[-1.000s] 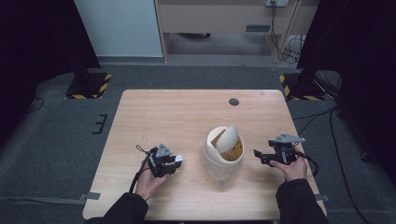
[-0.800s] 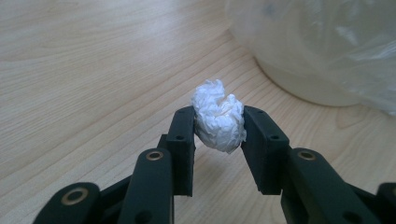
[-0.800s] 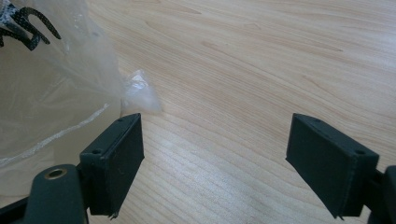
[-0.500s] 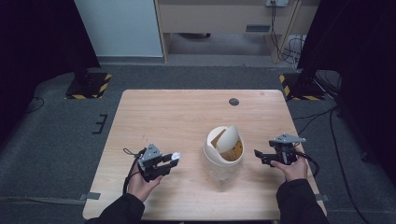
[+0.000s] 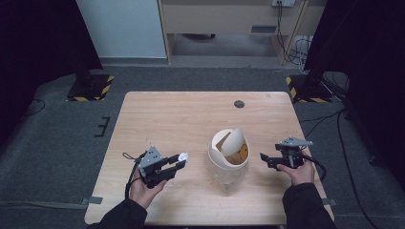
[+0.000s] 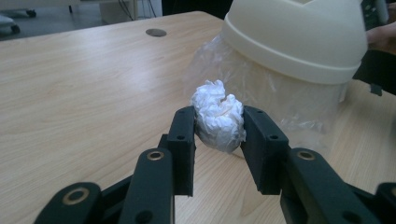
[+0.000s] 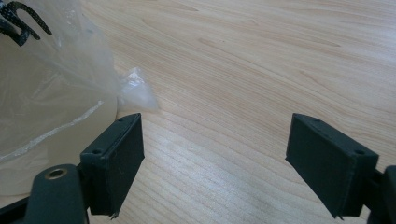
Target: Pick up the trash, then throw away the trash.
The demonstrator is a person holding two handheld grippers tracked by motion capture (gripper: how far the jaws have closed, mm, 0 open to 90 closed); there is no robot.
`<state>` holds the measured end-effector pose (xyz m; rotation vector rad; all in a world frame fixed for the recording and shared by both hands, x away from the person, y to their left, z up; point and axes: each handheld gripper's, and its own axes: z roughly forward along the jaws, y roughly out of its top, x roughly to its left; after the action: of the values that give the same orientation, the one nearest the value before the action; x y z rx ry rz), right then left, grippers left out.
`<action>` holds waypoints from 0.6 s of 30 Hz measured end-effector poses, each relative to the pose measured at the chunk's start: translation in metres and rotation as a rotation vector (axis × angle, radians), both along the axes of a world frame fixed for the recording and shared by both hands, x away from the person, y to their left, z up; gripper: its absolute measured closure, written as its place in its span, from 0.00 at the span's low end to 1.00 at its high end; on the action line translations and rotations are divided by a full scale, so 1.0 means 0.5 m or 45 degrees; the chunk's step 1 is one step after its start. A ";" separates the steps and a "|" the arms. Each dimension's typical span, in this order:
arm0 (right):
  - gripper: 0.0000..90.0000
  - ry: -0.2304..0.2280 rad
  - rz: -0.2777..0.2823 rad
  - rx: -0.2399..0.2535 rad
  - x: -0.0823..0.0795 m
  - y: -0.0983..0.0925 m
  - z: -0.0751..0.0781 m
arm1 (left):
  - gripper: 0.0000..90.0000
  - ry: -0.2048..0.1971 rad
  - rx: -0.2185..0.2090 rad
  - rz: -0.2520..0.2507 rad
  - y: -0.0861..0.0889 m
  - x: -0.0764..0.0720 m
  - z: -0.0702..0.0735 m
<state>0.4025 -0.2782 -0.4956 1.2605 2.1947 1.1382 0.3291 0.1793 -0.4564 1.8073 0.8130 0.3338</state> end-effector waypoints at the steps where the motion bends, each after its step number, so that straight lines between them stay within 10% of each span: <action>1: 0.21 0.000 -0.001 0.000 0.000 0.000 0.000 | 0.73 -0.007 -0.004 -0.008 -0.002 -0.002 0.002; 18: 0.22 -0.003 0.003 -0.007 0.001 -0.003 0.000 | 0.72 -0.097 -0.072 -0.081 -0.027 -0.028 0.034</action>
<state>0.4031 -0.2795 -0.4958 1.2537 2.1972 1.1330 0.3152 0.1658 -0.4392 1.7532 0.7037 0.3332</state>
